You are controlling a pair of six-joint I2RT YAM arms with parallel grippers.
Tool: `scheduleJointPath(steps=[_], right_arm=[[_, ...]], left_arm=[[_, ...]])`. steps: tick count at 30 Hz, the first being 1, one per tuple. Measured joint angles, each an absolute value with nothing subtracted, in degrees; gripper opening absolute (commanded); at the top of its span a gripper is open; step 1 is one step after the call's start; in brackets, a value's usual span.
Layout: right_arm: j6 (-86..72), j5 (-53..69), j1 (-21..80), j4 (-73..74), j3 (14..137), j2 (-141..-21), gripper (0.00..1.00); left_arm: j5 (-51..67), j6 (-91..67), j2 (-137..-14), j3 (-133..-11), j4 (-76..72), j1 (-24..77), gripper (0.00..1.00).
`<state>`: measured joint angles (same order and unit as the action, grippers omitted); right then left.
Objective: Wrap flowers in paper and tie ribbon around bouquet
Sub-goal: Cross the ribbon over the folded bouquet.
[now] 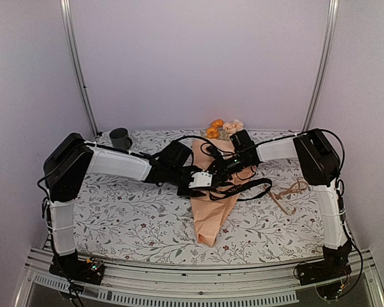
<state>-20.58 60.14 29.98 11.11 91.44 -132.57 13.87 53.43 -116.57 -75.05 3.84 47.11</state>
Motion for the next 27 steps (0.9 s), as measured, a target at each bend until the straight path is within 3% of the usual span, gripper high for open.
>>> scheduleJointPath(steps=[6, 10, 19, 27], right_arm=[[-20.6, 60.1, 30.0, 11.1, 91.4, -132.5, 0.21], [-20.6, 60.1, 30.0, 11.1, 91.1, -132.5, 0.21], [-20.6, 60.1, 29.9, 11.0, 90.7, -132.5, 0.24], [-20.6, 60.1, 29.8, 10.8, 90.2, -132.5, 0.24]], left_arm=[[10.3, 54.1, -120.0, -75.2, 1.5, 48.2, 0.34], [7.9, 53.6, -122.2, -75.7, 0.3, 48.8, 0.00], [5.3, 49.9, -119.4, -73.1, -0.5, 49.2, 0.00], [9.4, 41.8, -100.8, -64.5, 1.9, 50.2, 0.00]])
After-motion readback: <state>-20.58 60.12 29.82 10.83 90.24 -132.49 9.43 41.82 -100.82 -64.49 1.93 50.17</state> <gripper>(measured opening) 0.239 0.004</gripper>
